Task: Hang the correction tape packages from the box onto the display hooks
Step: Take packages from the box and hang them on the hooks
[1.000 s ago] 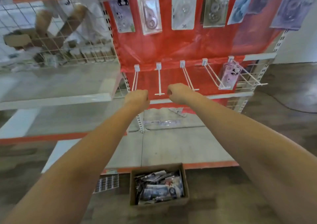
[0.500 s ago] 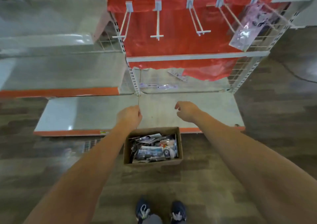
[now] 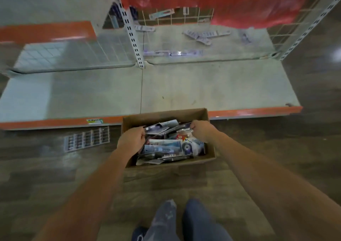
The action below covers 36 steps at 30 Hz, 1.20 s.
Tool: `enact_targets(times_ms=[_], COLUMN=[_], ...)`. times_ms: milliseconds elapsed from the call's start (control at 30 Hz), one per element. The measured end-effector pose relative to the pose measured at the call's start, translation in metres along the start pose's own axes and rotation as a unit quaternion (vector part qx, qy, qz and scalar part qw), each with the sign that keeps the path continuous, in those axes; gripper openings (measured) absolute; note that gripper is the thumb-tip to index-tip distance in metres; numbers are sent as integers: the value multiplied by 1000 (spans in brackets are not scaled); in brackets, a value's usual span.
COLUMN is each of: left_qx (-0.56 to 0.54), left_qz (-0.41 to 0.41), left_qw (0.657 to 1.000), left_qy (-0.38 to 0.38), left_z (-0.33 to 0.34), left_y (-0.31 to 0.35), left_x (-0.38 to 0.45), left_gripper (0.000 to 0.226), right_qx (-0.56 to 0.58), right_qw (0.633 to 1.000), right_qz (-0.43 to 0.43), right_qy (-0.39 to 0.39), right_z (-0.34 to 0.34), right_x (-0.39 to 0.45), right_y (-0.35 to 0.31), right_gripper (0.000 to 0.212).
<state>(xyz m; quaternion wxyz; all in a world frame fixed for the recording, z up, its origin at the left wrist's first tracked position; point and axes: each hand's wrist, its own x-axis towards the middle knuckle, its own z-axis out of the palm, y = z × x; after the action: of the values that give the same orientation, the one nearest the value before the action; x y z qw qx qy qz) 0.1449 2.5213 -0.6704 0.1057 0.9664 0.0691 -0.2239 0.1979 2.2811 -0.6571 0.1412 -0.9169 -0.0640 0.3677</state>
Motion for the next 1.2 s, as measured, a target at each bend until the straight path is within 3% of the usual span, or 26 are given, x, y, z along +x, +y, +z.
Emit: enact_targets(times_ms=[167,300,433,633,733,900,1100,1200], left_qx=[3,30,-54,-21,76,79,85,101], left_qz=[61,108,85,140,156,157,163,160], left_qw=[998,994,995,990,985,984,976,974], left_qy=[-1,15,-18,-19,-22,-13,-118,-127], left_z=[77,116,142,140,136,131,131,128], left_y=[-27,-36,-39,-48,-52,-48,-40,-40], left_x=[69,105,127,140,149,154,156,155], left_gripper=[38,43,40,33,38,39,48,50], right_qx=[-43,-49,-55,-36,-14,-9,3,31], right_qw=[999,999,998,997,996,995,994,992], right_qz=[-7,-3,-23,-48,-56,-68,-73,-78], right_qy=[-20,-13,-2,47,71,72,83,99], right_z=[76,113,141,157,164,161,163,162], right_x=[78,123,156,176,177,173,168,166], right_y=[27,39,51,63,70,72,74,76], right_gripper=[37,46,50,38,33,31,31,27])
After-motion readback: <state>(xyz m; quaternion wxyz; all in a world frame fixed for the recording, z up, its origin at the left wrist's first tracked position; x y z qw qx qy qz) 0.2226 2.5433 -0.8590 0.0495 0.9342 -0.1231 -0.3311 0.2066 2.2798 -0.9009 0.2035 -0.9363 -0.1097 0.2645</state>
